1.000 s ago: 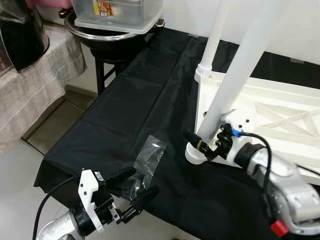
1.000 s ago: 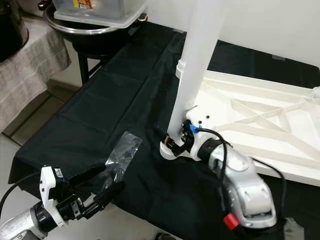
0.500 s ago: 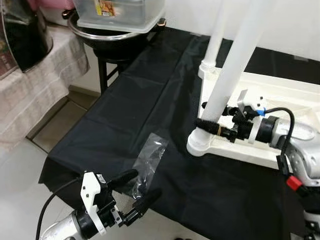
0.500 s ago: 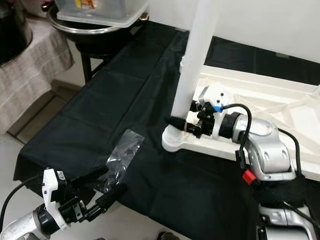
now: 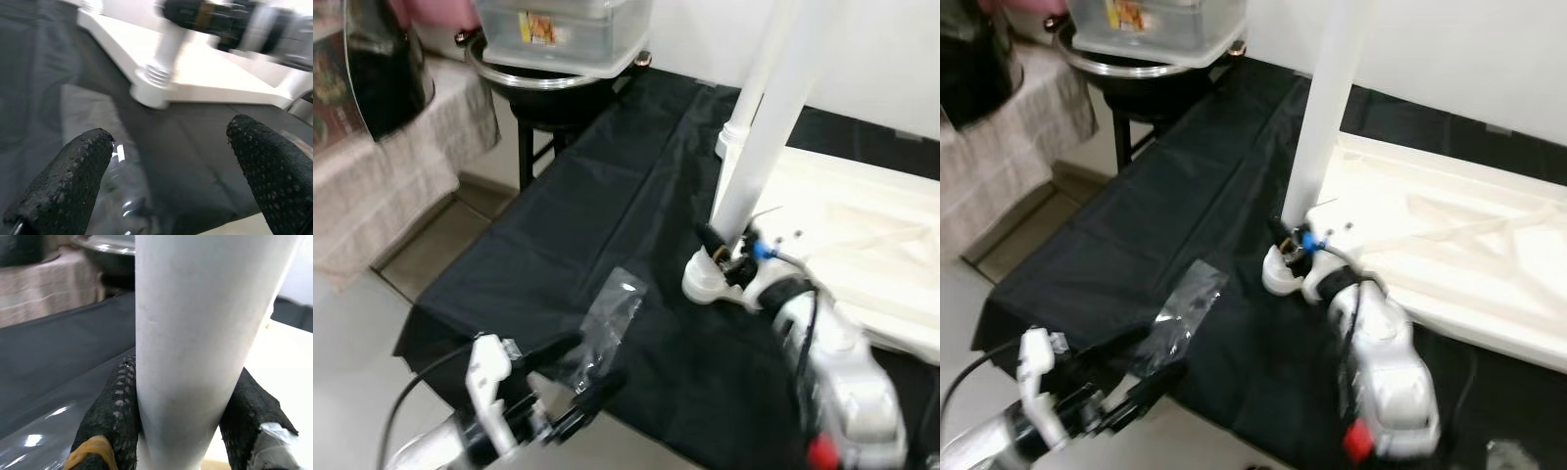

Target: Building children table

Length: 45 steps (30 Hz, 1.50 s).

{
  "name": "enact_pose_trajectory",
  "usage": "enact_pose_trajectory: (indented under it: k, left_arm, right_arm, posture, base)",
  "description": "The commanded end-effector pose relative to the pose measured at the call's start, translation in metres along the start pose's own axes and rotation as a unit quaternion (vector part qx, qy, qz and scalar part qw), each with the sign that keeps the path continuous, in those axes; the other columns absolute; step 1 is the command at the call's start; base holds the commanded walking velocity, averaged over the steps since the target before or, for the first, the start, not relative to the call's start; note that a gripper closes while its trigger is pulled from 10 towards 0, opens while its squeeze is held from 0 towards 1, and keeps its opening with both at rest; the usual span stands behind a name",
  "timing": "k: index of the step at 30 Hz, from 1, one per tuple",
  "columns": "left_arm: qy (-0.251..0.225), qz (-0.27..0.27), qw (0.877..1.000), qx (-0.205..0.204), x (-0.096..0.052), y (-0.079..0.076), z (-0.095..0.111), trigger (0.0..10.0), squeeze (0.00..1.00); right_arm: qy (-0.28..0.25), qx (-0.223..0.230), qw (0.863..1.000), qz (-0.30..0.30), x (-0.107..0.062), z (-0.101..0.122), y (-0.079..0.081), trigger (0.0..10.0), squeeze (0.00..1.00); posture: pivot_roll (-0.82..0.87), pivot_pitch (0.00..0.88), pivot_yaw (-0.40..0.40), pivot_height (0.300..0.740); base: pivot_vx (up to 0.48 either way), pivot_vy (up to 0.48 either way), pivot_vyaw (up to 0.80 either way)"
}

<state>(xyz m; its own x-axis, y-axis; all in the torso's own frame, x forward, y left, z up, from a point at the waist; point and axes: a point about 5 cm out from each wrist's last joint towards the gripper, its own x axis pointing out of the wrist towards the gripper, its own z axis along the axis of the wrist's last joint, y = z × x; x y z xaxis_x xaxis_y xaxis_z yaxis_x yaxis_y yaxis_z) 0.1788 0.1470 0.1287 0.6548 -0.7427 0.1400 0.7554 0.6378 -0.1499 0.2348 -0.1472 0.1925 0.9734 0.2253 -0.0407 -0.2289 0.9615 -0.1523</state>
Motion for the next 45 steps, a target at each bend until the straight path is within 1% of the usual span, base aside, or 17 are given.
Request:
enact_pose_trajectory:
  k: [1,4,5,7,9,10,12,14,15,17,18,27,28,29,30,40,45]
  left_arm:
    - [0.003,-0.009,1.000,0.001,0.001,0.000,-0.001,10.0,0.00]
    - [0.006,-0.018,1.000,-0.001,0.002,0.000,-0.001,10.0,0.00]
    - [0.006,-0.019,1.000,-0.001,0.002,0.001,-0.001,10.0,0.00]
    - [0.005,-0.016,1.000,0.000,0.002,0.001,-0.001,10.0,0.00]
    - [0.004,-0.013,1.000,0.000,0.002,0.002,-0.001,10.0,0.00]
    - [0.003,-0.010,1.000,0.001,0.002,0.001,0.000,10.0,0.00]
    - [0.002,-0.008,1.000,0.001,0.002,0.001,0.000,10.0,0.00]
    - [0.001,-0.007,1.000,0.001,0.002,0.000,0.000,10.0,0.00]
    - [0.001,-0.007,1.000,0.001,0.002,0.000,0.000,10.0,0.00]
    - [0.002,-0.010,1.000,0.000,0.003,-0.001,0.000,10.0,0.00]
    - [0.002,-0.010,1.000,0.000,0.003,-0.002,0.000,10.0,0.00]
    - [0.000,-0.011,1.000,-0.001,0.003,-0.005,0.002,10.0,0.00]
    - [0.000,-0.011,1.000,-0.001,0.003,-0.005,0.002,10.0,0.00]
    - [0.000,-0.011,1.000,-0.001,0.003,-0.005,0.002,10.0,0.00]
    - [0.001,-0.011,1.000,0.000,0.003,-0.006,0.002,10.0,0.00]
    - [0.003,-0.011,1.000,-0.001,0.002,-0.008,0.001,10.0,0.00]
    - [0.004,-0.012,1.000,-0.002,0.002,-0.009,0.001,10.0,0.00]
  right_arm:
    - [0.166,0.011,0.986,0.007,-0.007,-0.047,0.004,0.0,0.00]
    - [0.147,0.002,0.989,0.022,0.005,-0.034,-0.007,0.0,0.00]
    - [0.139,-0.001,0.989,0.043,0.011,-0.028,-0.006,9.5,0.00]
    - [0.122,-0.002,0.990,0.072,0.018,-0.019,-0.004,10.0,0.00]
    - [0.110,-0.002,0.990,0.090,0.022,-0.012,-0.003,10.0,0.00]
    - [0.078,0.005,0.989,0.122,0.033,0.000,-0.007,10.0,1.00]
    - [0.032,0.016,0.991,0.130,0.043,0.017,-0.013,10.0,1.00]
    - [-0.051,0.011,0.971,0.232,0.048,0.049,-0.014,10.0,1.00]
    - [-0.051,0.011,0.971,0.232,0.048,0.049,-0.014,10.0,1.00]
    - [-0.079,-0.001,0.945,0.318,0.039,0.063,-0.017,10.0,1.00]
    - [-0.080,-0.026,0.931,0.356,0.036,0.065,-0.024,10.0,0.00]
    - [-0.042,-0.086,0.886,0.453,0.042,0.067,-0.052,9.7,0.00]
    - [-0.045,-0.082,0.887,0.453,0.048,0.069,-0.058,3.8,0.00]
    - [-0.045,-0.082,0.887,0.453,0.048,0.069,-0.058,3.8,0.00]
    - [-0.047,-0.081,0.888,0.451,0.053,0.071,-0.064,0.0,0.00]
    - [-0.049,-0.053,0.868,0.491,0.056,0.065,-0.079,0.0,0.00]
    - [-0.047,0.020,0.881,0.470,0.053,0.043,-0.062,0.0,0.00]
  posture:
    - [0.01,0.187,-0.045,0.740]
    - [0.01,0.185,-0.046,0.740]
    - [0.01,0.184,-0.046,0.740]
    - [0.01,0.183,-0.046,0.740]
    - [0.02,0.184,-0.045,0.740]
    - [0.02,0.184,-0.045,0.740]
    - [0.03,0.186,-0.045,0.740]
    - [0.03,0.191,-0.042,0.740]
    - [0.03,0.191,-0.042,0.740]
    - [0.04,0.192,-0.043,0.740]
    - [0.05,0.197,-0.042,0.740]
    - [0.06,0.209,-0.042,0.740]
    - [0.07,0.209,-0.044,0.740]
    - [0.07,0.209,-0.044,0.740]
    - [0.08,0.210,-0.045,0.740]
    - [0.08,0.206,-0.047,0.740]
    - [0.06,0.206,-0.059,0.740]
  base:
    - [0.000,0.000,0.00]
    - [0.000,0.000,0.00]
    - [0.000,0.000,0.00]
    - [0.000,0.000,0.00]
    - [0.000,0.000,0.00]
    - [0.000,0.000,0.00]
    - [0.000,0.000,0.00]
    - [0.000,0.000,0.00]
    - [0.000,0.000,0.00]
    - [0.000,0.000,0.00]
    - [0.000,0.000,0.00]
    - [0.000,0.000,0.00]
    - [0.000,0.000,0.00]
    - [0.000,0.000,0.00]
    - [0.000,0.000,0.00]
    - [0.000,0.000,0.00]
    - [0.000,0.000,0.00]
